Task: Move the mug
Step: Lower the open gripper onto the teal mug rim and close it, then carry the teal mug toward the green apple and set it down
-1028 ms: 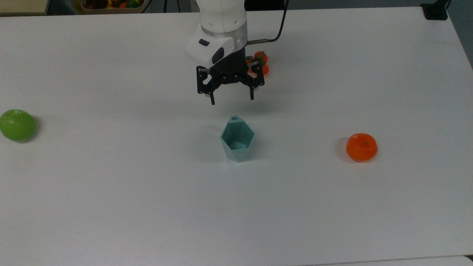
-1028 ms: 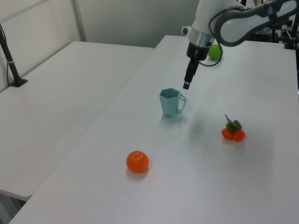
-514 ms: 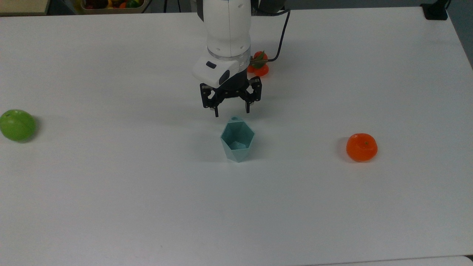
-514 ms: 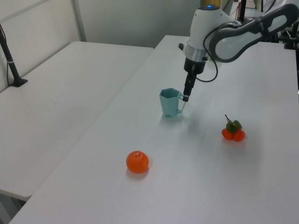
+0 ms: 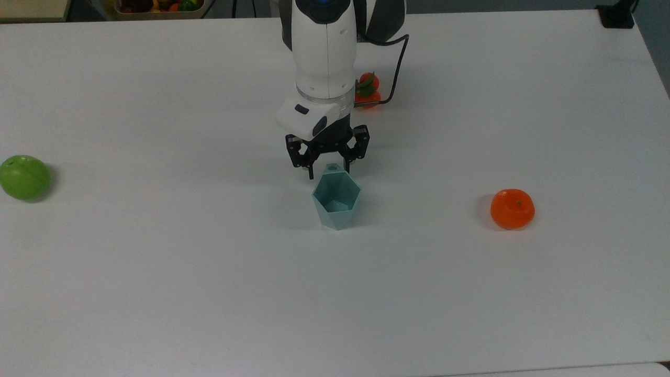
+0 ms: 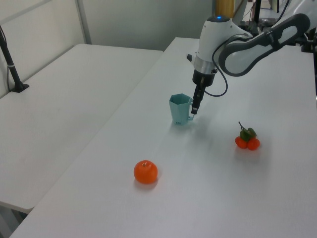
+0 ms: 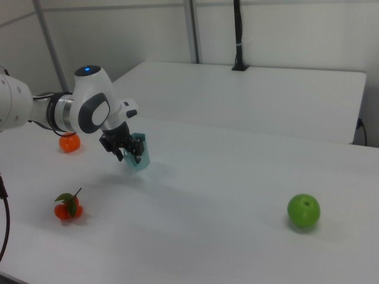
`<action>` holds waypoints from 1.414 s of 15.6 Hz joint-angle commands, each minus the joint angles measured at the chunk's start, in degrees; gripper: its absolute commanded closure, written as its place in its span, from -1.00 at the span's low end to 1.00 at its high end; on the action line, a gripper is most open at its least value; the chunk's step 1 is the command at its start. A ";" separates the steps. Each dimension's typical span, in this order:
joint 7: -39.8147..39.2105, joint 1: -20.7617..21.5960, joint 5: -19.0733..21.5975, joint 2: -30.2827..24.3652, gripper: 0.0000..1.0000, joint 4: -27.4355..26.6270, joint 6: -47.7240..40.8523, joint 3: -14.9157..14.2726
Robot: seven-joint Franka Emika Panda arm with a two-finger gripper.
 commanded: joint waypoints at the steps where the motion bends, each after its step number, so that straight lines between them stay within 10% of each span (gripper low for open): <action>1: 2.59 0.42 -1.86 1.48 -0.34 -0.41 3.13 0.54; 10: 4.62 0.42 -4.42 2.46 1.00 -0.33 4.01 1.07; 22: 5.06 -1.86 -3.19 -6.41 1.00 -0.85 -1.77 1.07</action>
